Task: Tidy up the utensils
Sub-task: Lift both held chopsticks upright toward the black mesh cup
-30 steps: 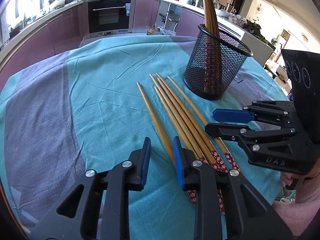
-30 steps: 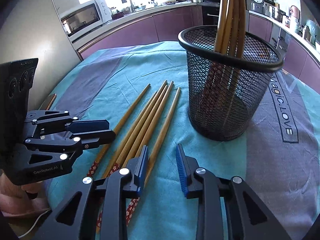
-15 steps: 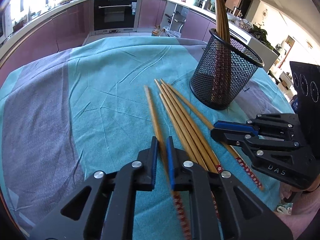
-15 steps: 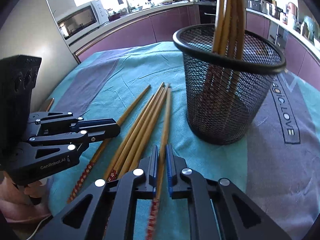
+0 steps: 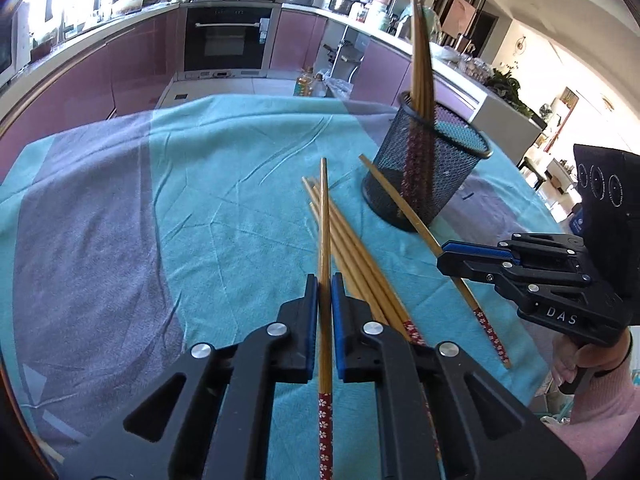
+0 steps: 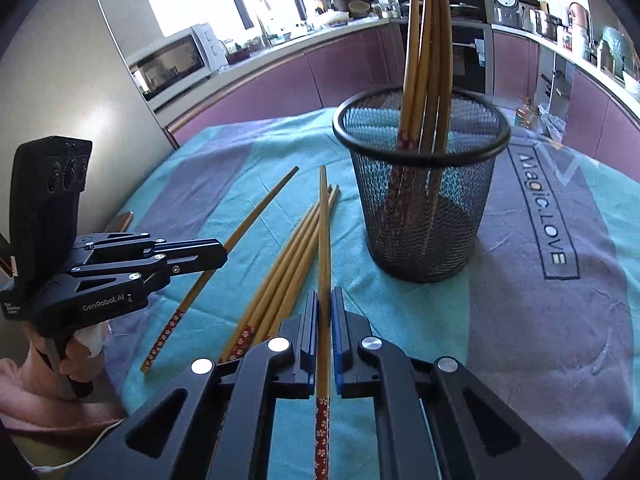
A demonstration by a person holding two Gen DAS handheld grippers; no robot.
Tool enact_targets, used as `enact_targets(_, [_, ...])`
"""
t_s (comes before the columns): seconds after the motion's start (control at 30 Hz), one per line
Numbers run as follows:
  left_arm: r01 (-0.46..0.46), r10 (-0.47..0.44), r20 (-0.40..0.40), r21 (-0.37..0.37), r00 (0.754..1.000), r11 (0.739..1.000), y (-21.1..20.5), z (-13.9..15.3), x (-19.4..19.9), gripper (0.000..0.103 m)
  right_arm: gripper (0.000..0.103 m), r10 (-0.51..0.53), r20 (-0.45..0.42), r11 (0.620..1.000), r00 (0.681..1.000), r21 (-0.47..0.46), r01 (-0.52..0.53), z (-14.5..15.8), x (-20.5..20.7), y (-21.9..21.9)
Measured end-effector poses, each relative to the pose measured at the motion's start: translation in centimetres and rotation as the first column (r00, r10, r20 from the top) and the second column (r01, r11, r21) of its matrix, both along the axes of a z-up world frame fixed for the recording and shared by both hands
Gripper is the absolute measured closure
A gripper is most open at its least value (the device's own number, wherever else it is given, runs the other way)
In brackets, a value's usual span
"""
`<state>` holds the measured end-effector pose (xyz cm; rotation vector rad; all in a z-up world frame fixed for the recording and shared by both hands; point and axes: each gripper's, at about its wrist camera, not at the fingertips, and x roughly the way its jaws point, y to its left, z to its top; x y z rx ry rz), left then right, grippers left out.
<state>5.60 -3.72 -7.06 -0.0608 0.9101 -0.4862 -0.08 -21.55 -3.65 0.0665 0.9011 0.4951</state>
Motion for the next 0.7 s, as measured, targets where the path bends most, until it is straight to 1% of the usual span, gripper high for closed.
enact_targets(0.23, [0.036,-0.034,0.044,-0.054,0.998,0.998,0.6,2.6,-1.3,0.095,0.097,0.017,0.067,0.998,0.998,0.064,-0.021,2.4,-1.5,-1.0])
enact_targets(0.37, [0.058,-0.052,0.071,-0.085,0.996,0.995,0.9,4.1,-1.7,0.095,0.097,0.004,0.111,0.995,0.994,0.097,-0.015,3.9,-2.1,-1.8])
enact_targets(0.7, [0.091,-0.071,0.136,-0.143,0.988,0.985,1.4,7.6,-2.4,0.095,0.097,-0.033,0.190,0.986,0.981,0.164,0.002,6.5,-2.7,-3.8])
